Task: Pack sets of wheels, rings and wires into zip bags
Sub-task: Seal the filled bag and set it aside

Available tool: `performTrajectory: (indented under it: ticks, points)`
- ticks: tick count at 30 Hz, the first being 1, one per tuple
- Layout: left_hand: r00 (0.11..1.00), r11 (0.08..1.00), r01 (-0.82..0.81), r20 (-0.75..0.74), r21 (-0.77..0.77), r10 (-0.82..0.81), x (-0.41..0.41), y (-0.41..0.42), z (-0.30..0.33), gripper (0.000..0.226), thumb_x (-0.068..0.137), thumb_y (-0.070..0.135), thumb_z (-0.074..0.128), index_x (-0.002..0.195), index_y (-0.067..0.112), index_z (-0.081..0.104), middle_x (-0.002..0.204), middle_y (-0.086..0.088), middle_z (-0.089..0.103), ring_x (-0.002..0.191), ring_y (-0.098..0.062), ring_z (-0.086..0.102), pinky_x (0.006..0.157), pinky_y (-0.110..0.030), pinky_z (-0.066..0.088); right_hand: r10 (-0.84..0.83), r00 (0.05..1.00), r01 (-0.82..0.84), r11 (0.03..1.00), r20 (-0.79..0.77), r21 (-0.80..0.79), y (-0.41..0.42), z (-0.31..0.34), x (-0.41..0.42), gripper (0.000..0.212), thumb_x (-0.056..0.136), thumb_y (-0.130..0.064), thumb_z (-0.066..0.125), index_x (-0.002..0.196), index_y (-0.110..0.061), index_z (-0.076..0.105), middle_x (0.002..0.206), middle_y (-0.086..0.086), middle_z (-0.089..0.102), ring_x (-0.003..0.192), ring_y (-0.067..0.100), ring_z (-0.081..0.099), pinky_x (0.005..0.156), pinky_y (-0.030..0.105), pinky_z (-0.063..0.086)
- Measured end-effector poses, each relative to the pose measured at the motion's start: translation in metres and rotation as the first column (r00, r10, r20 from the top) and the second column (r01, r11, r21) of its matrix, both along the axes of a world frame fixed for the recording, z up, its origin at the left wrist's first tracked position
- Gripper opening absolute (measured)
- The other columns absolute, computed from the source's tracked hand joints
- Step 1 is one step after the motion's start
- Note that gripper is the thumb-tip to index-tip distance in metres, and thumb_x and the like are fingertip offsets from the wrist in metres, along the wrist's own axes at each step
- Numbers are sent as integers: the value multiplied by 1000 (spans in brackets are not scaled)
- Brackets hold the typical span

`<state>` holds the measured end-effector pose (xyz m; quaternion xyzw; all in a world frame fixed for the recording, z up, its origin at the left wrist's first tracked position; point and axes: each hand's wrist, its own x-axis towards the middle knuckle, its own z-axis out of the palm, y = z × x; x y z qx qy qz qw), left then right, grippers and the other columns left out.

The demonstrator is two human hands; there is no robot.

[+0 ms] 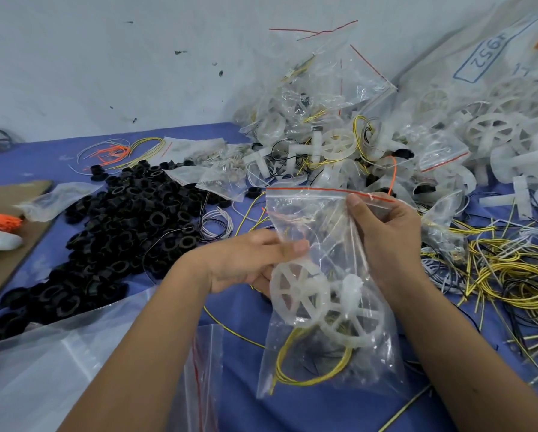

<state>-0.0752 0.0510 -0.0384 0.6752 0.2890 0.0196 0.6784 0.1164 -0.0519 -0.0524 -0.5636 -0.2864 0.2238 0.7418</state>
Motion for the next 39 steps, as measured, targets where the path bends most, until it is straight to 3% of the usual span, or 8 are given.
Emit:
performTrajectory:
  ticks: [4, 8, 15, 21, 24, 28, 31, 39]
  points:
    - [982, 983, 181, 50, 28, -182, -9, -1, 15, 62, 69, 39, 79, 123, 19, 58, 100, -4, 76, 87, -23, 74, 67, -35, 63, -75, 995, 77, 996, 60, -37, 1, 0, 1, 13, 94, -15, 73, 92, -2, 73, 71, 3, 71, 62, 11, 61, 56, 19, 49]
    - [1000, 982, 10, 16, 190, -13, 10, -9, 9, 48, 78, 18, 88, 114, 11, 57, 81, 10, 72, 72, -8, 71, 53, -25, 55, -52, 997, 58, 993, 55, -105, -1, 1, 1, 13, 95, -20, 71, 94, -7, 74, 82, 10, 76, 70, 17, 68, 62, 25, 54]
    - [967, 985, -110, 241, 132, 76, 2, 5, 3, 32, 73, 5, 85, 102, 3, 69, 83, -2, 74, 68, -15, 70, 50, -26, 53, 333, 942, -336, 926, -49, -171, -2, 0, 9, 43, 97, -49, 63, 106, -8, 76, 109, 38, 66, 87, 40, 65, 82, 54, 52]
    - [835, 905, -419, 357, -78, 418, -3, 21, 1, 39, 62, 27, 86, 90, 13, 63, 81, -2, 71, 77, -23, 49, 58, -26, 37, 669, 741, -613, 707, 51, -352, -3, -6, 8, 57, 68, -78, 75, 115, -47, 66, 112, -4, 76, 98, 24, 75, 72, 41, 61]
    - [786, 851, -517, 339, -98, 517, 0, 23, -3, 32, 59, 28, 90, 81, 19, 68, 83, -7, 68, 84, -27, 44, 62, -32, 41, 649, 752, -556, 719, 114, -417, -5, -5, 0, 61, 56, -69, 89, 106, -48, 63, 101, -15, 76, 87, 10, 75, 62, 24, 59]
    - [739, 761, -648, 247, 7, 627, 7, 28, -2, 17, 88, 25, 80, 92, 12, 70, 83, -4, 67, 49, -9, 57, 47, -24, 53, 550, 834, -514, 796, 28, -319, 1, 1, -6, 77, 59, -46, 93, 123, -19, 60, 106, -2, 78, 95, 20, 76, 74, 37, 62]
    - [637, 662, -750, 281, 8, 718, 14, 41, 9, 33, 94, 42, 71, 99, 9, 70, 92, -8, 74, 69, -20, 74, 61, -34, 61, 487, 872, -482, 842, -44, -242, 21, 20, -8, 70, 65, -41, 92, 123, -14, 62, 108, 7, 77, 99, 34, 75, 85, 64, 58]
    - [303, 465, -842, 473, -274, 827, 69, 108, 98, 46, 102, 50, 54, 123, 11, 43, 112, -13, 58, 85, -26, 62, 74, -39, 56, 384, 915, -386, 923, -128, 9, 177, 156, 5, 61, 87, -15, 81, 131, 9, 48, 104, 23, 60, 78, 27, 63, 80, 45, 63]
